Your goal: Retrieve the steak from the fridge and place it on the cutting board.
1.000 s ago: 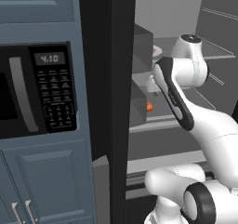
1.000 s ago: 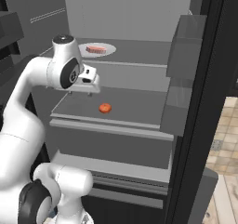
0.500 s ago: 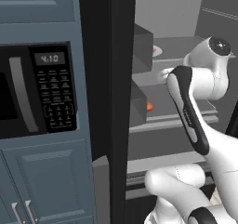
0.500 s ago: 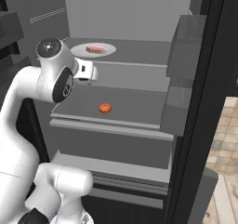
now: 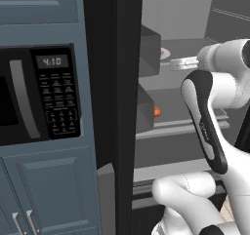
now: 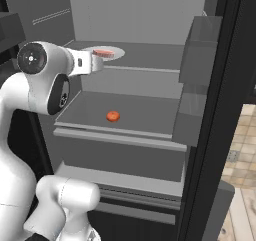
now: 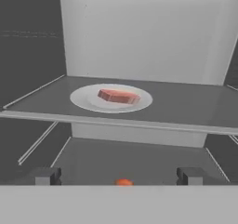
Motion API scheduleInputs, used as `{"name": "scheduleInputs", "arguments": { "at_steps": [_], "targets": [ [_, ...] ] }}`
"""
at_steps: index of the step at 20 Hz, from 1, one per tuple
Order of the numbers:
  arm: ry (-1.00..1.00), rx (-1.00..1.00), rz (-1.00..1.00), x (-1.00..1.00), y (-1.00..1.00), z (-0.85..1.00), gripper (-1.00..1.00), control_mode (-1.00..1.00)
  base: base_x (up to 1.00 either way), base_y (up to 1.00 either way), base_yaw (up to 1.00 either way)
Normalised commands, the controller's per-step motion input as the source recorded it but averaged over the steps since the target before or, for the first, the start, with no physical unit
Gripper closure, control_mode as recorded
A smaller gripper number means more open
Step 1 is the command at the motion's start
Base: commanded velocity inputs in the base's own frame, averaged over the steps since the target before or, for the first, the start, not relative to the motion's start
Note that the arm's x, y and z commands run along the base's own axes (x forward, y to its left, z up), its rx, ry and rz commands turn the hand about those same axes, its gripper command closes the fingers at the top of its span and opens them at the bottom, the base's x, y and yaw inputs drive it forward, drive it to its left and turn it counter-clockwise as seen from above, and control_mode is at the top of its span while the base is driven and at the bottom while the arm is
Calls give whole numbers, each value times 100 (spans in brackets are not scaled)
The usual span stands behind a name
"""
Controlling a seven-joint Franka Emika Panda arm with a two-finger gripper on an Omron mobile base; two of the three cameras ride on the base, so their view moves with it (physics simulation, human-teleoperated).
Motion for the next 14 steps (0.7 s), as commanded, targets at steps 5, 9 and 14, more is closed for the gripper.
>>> {"name": "scheduleInputs", "arguments": {
  "at_steps": [5, 9, 14],
  "targets": [
    [-10, -4, 0, 3, 0, 53, -100, -100, 0, 0, 0],
    [2, -1, 0, 21, -3, 0, -100, -100, 0, 0, 0],
    [0, 0, 0, 29, -1, 0, -100, -100, 0, 0, 0]
  ]
}}
